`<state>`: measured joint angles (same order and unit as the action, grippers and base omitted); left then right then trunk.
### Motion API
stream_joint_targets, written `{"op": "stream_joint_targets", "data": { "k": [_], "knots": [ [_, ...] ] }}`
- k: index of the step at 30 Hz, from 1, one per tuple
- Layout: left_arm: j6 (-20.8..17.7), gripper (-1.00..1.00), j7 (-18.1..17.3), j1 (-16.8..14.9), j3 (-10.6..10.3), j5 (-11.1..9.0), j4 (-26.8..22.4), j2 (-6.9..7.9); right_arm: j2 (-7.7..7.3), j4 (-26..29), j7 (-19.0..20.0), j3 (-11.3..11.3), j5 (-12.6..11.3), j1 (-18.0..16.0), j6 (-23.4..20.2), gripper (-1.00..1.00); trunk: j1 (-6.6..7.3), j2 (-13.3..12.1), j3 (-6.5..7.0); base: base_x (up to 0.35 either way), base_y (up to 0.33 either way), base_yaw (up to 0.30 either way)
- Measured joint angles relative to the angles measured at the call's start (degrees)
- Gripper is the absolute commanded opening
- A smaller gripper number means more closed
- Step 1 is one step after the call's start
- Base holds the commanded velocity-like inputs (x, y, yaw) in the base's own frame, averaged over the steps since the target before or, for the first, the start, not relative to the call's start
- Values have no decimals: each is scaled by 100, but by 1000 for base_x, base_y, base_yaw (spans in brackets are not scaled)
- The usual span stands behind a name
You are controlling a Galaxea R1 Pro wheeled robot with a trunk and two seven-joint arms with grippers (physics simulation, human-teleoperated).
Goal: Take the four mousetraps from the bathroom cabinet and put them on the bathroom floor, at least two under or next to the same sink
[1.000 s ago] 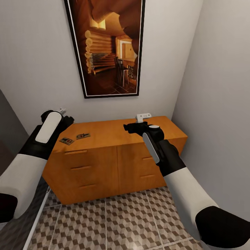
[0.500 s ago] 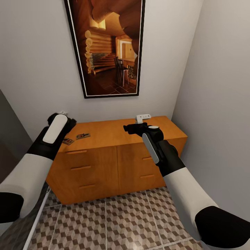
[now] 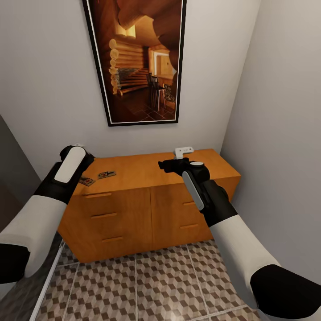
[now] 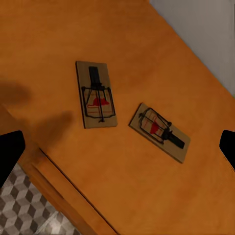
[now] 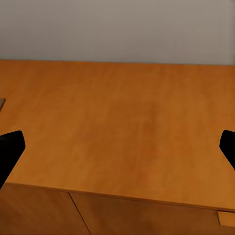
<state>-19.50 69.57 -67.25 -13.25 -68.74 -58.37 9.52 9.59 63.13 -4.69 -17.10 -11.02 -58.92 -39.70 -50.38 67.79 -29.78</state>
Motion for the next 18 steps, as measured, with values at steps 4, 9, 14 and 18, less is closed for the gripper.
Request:
{"op": "stream_joint_targets", "data": {
  "k": [4,9,14,18],
  "knots": [
    [-6,100,42,-60,40,241,12,11,-4,-13,0,-9,0,0,0,100,0,0,0,0,0,0],
    [-13,100,359,-80,53,466,8,19,-1,-65,0,-18,0,0,4,100,0,0,0,0,0,0],
    [-24,100,726,-87,56,586,-12,30,6,-121,0,-55,-1,0,8,100,0,0,0,0,0,0],
    [-27,100,815,-88,59,612,-24,37,5,-136,0,-133,-1,0,8,100,0,0,0,0,0,0]
  ]
}}
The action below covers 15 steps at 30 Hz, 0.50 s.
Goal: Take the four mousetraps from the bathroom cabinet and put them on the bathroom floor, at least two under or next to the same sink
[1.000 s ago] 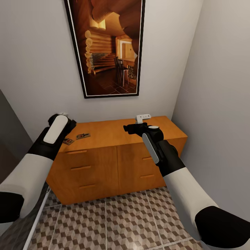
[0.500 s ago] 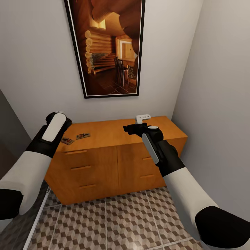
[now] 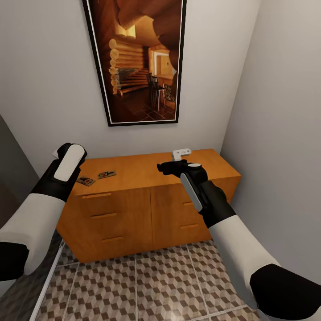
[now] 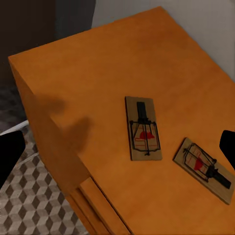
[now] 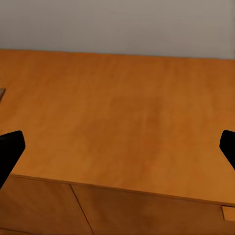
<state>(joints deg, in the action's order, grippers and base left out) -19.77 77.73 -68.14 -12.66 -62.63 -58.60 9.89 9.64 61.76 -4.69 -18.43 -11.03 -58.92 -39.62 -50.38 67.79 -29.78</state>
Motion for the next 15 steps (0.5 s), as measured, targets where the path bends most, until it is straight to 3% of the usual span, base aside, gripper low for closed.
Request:
{"op": "stream_joint_targets", "data": {
  "k": [15],
  "knots": [
    [-12,100,96,-1,-23,17,-3,-26,-3,-11,-8,-88,1,0,0,100,0,0,0,0,0,0]
  ]
}}
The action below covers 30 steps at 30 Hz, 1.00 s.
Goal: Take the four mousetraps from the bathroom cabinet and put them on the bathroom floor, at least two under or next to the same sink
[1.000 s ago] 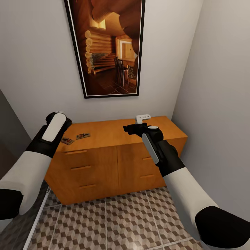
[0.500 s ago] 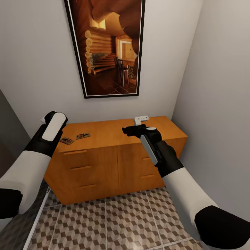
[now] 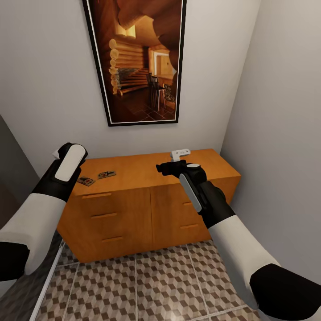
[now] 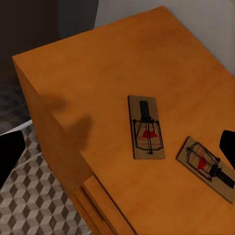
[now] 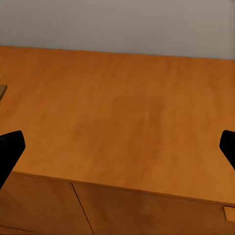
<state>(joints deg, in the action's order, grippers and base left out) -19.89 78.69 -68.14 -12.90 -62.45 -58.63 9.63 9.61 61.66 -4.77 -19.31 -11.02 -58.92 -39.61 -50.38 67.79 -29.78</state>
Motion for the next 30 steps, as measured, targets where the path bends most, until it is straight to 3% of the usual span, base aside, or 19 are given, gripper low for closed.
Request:
{"op": "stream_joint_targets", "data": {
  "k": [19,30],
  "knots": [
    [-4,100,-25,37,-37,-10,12,13,-2,0,0,-3,0,0,0,100,0,0,0,4,-1,0],
    [-31,100,-47,52,-40,-49,63,28,3,-1,0,-2,0,-1,0,100,3,0,0,191,-131,0]
  ]
}}
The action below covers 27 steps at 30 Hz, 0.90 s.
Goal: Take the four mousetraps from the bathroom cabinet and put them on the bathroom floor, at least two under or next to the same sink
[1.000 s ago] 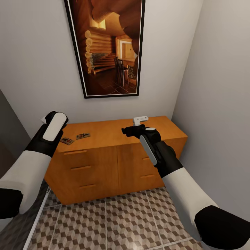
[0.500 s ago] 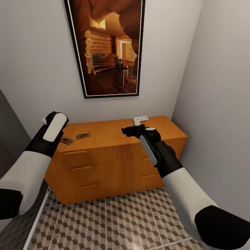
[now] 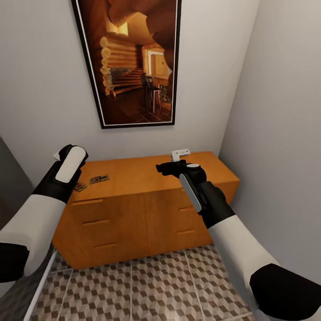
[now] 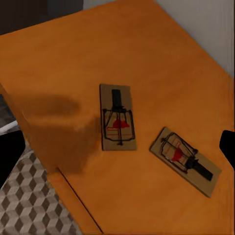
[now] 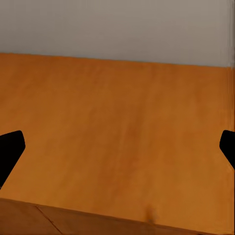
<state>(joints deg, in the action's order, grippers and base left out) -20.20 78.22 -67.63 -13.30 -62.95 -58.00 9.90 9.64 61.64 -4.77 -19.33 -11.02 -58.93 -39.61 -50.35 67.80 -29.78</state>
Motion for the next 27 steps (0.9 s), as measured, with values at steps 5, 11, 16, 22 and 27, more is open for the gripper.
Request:
{"op": "stream_joint_targets", "data": {
  "k": [5,11,16,22,27],
  "knots": [
    [-15,100,22,1,-3,8,3,-14,3,0,0,-3,0,0,0,100,0,0,0,257,-145,0],
    [-18,100,36,6,-19,17,8,-26,3,1,0,-1,0,0,0,100,-1,0,0,189,-54,0],
    [-20,100,45,16,-28,22,12,-30,3,1,0,-2,0,0,0,100,-2,0,0,50,-13,0],
    [-22,100,49,25,-30,24,9,-31,3,1,0,-5,0,1,0,100,-3,0,0,14,-4,0],
    [-28,100,50,27,-32,30,6,-31,3,1,0,-6,0,1,0,100,-3,0,0,4,-1,0]
  ]
}}
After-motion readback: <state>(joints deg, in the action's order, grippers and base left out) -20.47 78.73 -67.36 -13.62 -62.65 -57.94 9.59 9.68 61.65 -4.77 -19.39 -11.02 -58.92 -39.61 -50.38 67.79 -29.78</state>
